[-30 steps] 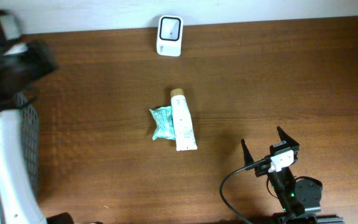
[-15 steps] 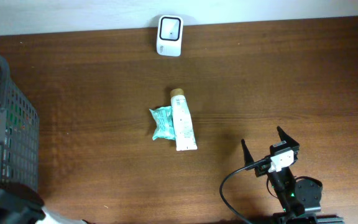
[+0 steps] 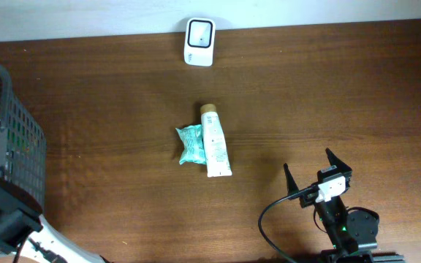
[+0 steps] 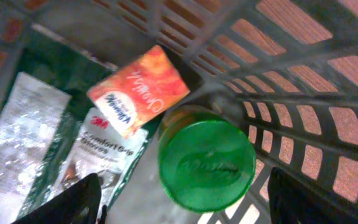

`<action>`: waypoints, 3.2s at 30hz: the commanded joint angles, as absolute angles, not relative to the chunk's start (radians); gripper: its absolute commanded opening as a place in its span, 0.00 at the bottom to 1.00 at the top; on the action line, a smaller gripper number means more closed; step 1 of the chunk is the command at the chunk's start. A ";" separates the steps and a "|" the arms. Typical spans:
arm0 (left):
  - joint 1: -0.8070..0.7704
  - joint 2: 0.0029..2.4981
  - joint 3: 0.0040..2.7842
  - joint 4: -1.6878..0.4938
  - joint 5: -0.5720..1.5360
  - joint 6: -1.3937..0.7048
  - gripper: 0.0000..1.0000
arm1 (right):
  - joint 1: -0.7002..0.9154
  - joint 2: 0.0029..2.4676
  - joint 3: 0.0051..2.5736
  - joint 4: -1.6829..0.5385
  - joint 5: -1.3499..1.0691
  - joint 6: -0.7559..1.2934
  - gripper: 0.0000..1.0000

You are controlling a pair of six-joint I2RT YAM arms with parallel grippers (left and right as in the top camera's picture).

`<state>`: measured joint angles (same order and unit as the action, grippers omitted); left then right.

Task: Scan the item barcode
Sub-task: 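Reach the left gripper into the basket and grasp the green jar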

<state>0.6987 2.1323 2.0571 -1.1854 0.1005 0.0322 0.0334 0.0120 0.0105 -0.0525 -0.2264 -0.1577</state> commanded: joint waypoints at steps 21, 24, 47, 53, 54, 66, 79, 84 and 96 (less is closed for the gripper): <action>0.670 2.287 2.052 -1.186 0.096 0.027 0.66 | 0.040 0.003 0.006 -0.056 -0.228 -0.153 0.98; 0.671 2.287 2.102 -1.271 0.073 -0.048 0.65 | 0.040 0.003 0.006 -0.056 -0.228 -0.153 0.98; 0.631 2.292 2.076 -1.208 0.168 0.111 0.79 | 0.040 0.003 0.006 -0.056 -0.228 -0.153 0.98; 0.631 2.291 2.086 -1.260 0.141 0.037 0.57 | 0.040 0.003 0.006 -0.056 -0.228 -0.153 0.98; 0.631 2.291 2.097 -1.284 0.109 0.002 0.57 | 0.040 0.003 0.006 -0.056 -0.228 -0.153 0.99; 0.631 2.285 2.394 -1.507 0.078 -0.064 0.64 | 0.040 0.003 0.006 -0.056 -0.228 -0.153 0.98; 0.629 2.297 2.222 -1.391 -0.040 0.004 0.99 | 0.040 0.003 0.006 -0.056 -0.228 -0.153 0.98; 0.629 2.297 2.193 -1.340 -0.046 0.004 0.88 | 0.040 0.003 0.006 -0.056 -0.228 -0.153 0.98; 0.629 2.344 2.193 -1.325 -0.045 0.004 0.60 | 0.040 0.003 0.006 -0.056 -0.228 -0.153 0.98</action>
<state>0.6277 2.3249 2.1990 -1.3262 -0.0338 0.0002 0.0334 0.0120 0.0105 -0.0525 -0.2264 -0.1570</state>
